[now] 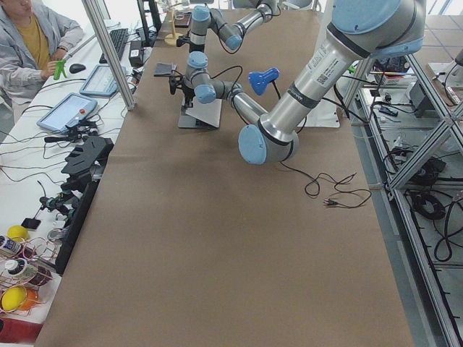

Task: Close laptop

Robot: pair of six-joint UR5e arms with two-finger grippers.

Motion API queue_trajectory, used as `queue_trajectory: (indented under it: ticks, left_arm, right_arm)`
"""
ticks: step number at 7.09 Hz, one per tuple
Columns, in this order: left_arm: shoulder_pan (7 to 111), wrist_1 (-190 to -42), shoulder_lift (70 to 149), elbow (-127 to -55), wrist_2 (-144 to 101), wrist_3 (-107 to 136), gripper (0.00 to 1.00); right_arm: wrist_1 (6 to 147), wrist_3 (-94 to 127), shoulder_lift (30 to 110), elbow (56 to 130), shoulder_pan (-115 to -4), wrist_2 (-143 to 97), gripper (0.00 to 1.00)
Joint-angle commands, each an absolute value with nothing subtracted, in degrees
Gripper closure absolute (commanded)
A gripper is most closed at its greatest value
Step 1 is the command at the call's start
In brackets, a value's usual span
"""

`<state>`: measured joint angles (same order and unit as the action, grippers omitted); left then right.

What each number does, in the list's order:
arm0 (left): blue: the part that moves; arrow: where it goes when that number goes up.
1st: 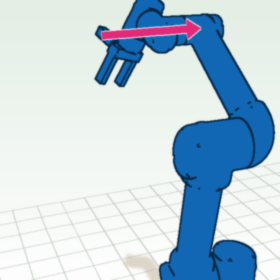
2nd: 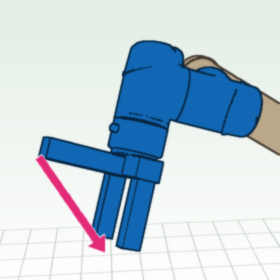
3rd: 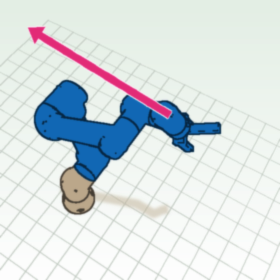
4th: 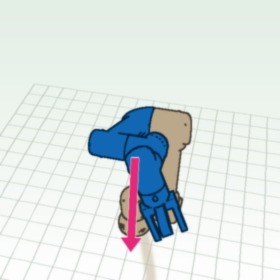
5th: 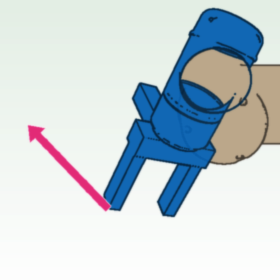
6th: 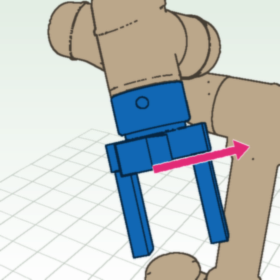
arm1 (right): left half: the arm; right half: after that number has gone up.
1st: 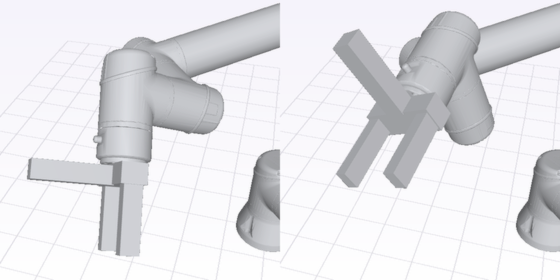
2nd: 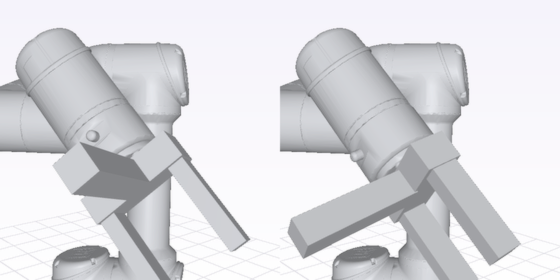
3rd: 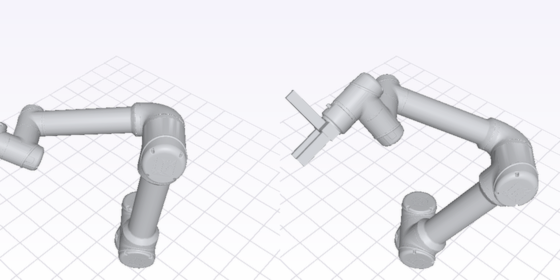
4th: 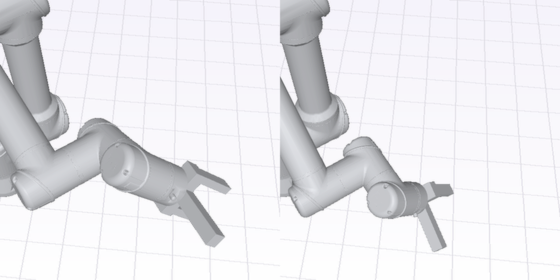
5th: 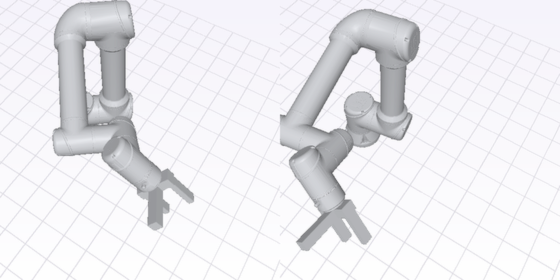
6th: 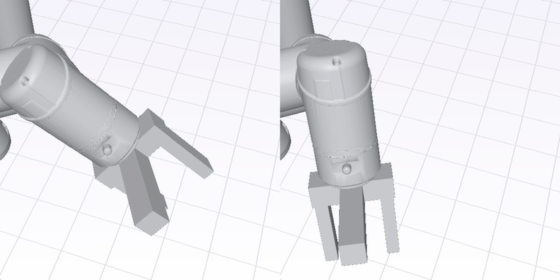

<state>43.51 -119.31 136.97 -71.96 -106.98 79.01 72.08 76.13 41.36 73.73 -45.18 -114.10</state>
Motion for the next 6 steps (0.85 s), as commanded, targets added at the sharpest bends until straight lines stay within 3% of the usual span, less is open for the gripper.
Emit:
queue_trajectory:
  ticks: [1, 3, 6]
  left_arm:
    - [41.76, -124.69, 138.95, -64.8, -103.03, 79.1, 1.0]
    - [41.31, -126.11, 140.0, -61.9, -102.31, 78.93, 1.0]
    - [39.9, -128.41, 140.19, -60.47, -100.02, 79.01, 1.0]
  right_arm:
    - [66.13, 75.76, 38.94, 63.59, -45.0, -114.26, 1.0]
    - [63.2, 75.67, 38.5, 59.08, -44.39, -115.14, 1.0]
    - [63.19, 75.76, 38.15, 58.88, -44.12, -117.24, 1.0]
